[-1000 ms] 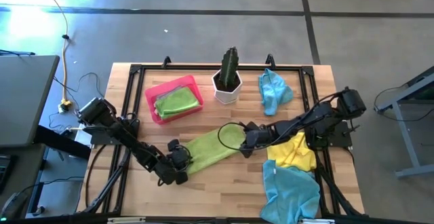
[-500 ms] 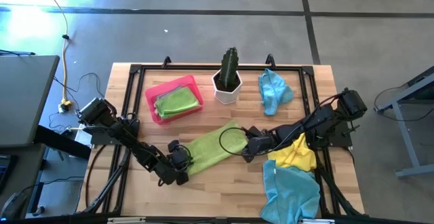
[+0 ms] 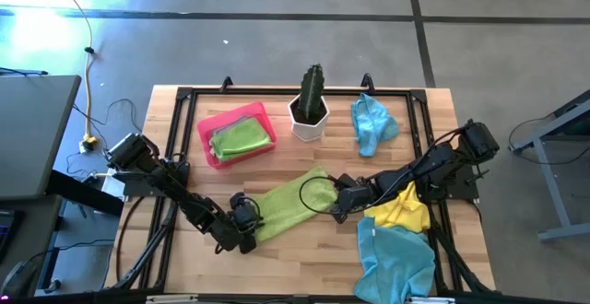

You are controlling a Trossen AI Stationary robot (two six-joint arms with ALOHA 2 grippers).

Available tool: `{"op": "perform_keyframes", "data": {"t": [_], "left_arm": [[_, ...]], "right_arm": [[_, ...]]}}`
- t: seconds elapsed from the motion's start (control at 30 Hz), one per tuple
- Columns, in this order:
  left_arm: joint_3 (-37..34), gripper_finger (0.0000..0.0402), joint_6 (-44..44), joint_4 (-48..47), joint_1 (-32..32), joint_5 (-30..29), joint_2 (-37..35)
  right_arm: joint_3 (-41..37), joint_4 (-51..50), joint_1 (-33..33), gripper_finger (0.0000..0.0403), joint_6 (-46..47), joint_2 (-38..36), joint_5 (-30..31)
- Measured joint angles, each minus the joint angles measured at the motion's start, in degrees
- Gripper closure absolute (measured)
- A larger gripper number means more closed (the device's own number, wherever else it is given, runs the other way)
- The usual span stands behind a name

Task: Fold microfiber towels
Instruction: Fold the light green microfiber cloth

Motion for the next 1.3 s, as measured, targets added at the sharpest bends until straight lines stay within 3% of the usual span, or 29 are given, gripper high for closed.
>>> {"op": "perform_keyframes", "data": {"t": [0.3,0.53,0.87,1.03,1.3], "left_arm": [[1.87,0.0298,-1.04,-0.13,0.18,-0.44,0.00],[7.09,0.0269,7.96,-0.60,1.07,-0.62,-0.02],[12.17,0.0230,7.63,-5.13,2.44,0.35,-0.07],[14.60,0.0229,7.65,-5.06,1.63,0.88,-0.09],[16.33,0.0229,9.14,-5.02,0.29,0.79,-0.15]], "right_arm": [[0.08,-6.43,-0.07,0.0401,1.22,-1.77,-2.49],[-0.14,-13.10,-0.07,0.0402,1.95,-7.64,-3.19],[0.44,-31.72,-1.82,0.0403,5.55,-14.32,-6.39],[6.02,-44.77,-3.59,0.0403,6.68,-14.67,-6.39],[19.46,-45.70,-3.69,0.0403,4.68,-9.40,-4.87]]}}
